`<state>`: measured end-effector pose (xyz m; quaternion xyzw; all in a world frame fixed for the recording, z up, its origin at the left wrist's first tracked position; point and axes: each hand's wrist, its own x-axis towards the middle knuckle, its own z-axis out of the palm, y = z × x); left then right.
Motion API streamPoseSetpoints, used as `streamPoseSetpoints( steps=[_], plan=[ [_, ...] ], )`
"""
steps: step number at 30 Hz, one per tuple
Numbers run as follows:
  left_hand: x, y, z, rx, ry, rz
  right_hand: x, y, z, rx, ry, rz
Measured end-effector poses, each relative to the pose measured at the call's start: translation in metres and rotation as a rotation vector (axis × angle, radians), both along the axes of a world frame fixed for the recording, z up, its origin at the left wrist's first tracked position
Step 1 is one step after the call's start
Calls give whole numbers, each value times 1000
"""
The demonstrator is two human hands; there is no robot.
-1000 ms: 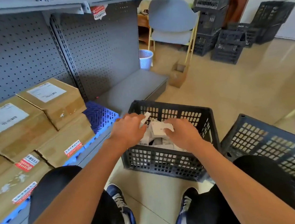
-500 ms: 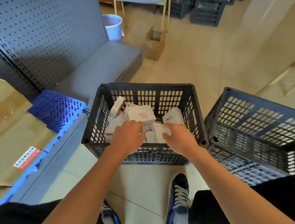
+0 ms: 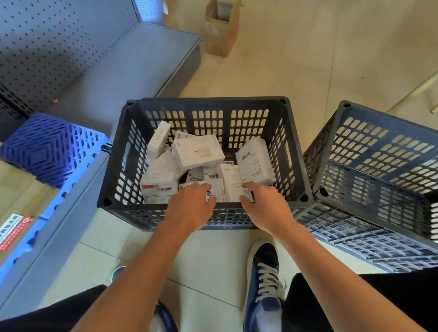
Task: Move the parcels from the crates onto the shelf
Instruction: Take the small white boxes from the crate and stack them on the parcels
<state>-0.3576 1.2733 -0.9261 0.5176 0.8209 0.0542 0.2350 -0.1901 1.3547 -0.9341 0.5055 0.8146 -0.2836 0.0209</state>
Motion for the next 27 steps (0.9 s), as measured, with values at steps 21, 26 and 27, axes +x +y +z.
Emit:
streamPoseSetpoints(
  steps=[21,26,27],
  plan=[
    [-10,-12,-8,-10,-23,36,-5,-3,-12,-75,-14,-14],
    [-43,-4,-17,-51,-3,108,-24,15,-23,-116,-59,93],
    [-51,-2,-21,-67,6,126,-29,18,-26,-119,-70,118]
  ],
)
